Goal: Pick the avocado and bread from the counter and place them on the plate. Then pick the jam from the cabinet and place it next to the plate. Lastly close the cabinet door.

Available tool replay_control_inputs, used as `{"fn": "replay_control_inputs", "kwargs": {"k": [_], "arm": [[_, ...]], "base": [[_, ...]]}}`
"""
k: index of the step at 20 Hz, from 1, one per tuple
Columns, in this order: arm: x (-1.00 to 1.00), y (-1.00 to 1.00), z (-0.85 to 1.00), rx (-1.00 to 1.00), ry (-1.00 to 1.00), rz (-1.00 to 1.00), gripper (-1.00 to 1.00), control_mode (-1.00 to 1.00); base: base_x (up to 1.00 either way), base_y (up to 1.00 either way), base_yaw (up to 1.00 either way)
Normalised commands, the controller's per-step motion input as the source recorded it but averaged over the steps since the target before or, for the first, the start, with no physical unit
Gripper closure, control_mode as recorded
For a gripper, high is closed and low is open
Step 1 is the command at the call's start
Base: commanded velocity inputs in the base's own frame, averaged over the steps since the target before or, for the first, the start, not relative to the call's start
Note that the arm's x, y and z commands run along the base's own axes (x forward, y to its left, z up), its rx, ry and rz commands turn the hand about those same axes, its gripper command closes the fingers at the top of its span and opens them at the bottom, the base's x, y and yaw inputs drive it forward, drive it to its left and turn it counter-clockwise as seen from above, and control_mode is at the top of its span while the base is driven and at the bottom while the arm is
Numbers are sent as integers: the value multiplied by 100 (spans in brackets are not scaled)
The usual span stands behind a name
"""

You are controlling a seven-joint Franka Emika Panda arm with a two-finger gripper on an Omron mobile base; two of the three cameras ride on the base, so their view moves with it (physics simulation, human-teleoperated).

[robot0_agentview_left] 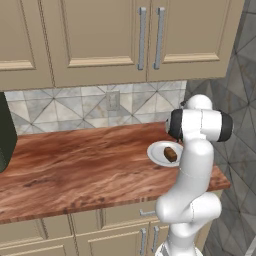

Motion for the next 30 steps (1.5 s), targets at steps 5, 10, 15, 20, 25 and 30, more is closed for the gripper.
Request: {"fn": "replay_control_inputs", "kwargs": {"k": [5, 10, 15, 20, 25, 30], "arm": [[5, 0, -6, 0, 0, 0, -100, -100], [13, 0, -8, 0, 0, 0, -100, -100], [6, 0, -14, 0, 0, 0, 100, -100], [0, -1, -11, 0, 0, 0, 100, -100], [-23, 14, 11, 1, -2, 0, 100, -100], [-46, 23, 67, 0, -10, 0, 100, -100]], "base": [[0, 0, 0], [0, 0, 0], [0, 0, 0], [0, 0, 0], [0, 0, 0], [0, 0, 0]]}}
